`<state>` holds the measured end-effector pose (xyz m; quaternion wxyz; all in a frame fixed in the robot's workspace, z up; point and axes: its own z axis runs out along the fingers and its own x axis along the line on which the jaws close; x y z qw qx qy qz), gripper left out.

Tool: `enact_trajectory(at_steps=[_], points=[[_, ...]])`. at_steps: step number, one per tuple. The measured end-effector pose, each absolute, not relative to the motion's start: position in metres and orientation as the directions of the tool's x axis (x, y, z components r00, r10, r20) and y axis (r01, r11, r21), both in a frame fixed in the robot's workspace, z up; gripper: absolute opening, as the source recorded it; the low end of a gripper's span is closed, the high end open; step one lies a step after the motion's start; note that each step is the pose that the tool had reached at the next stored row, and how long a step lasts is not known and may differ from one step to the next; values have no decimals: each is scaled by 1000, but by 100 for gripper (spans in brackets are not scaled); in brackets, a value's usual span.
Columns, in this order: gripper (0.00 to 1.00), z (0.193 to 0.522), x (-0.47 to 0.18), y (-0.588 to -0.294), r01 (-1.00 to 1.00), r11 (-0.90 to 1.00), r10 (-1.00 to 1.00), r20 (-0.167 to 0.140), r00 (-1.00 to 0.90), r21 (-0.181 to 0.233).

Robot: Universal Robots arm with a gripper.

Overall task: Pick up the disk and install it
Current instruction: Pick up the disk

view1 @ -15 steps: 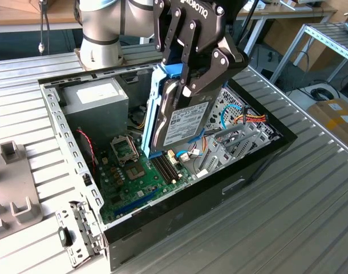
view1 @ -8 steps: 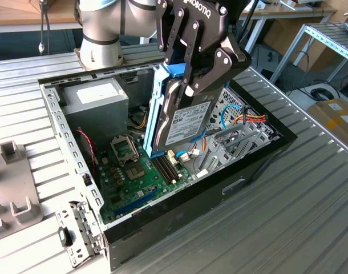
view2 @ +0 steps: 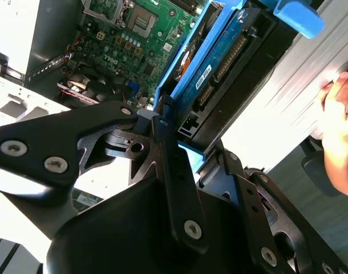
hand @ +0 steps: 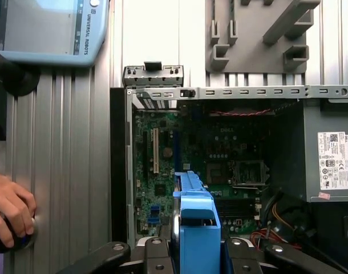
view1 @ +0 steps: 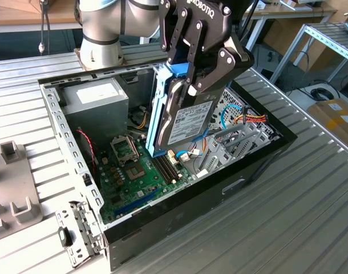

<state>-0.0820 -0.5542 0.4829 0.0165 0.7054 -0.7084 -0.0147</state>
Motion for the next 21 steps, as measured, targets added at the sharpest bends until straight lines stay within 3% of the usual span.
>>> enact_trajectory(at_steps=[21], points=[[37,483,-72,-554,-999,4,-1000,4,-4,44]])
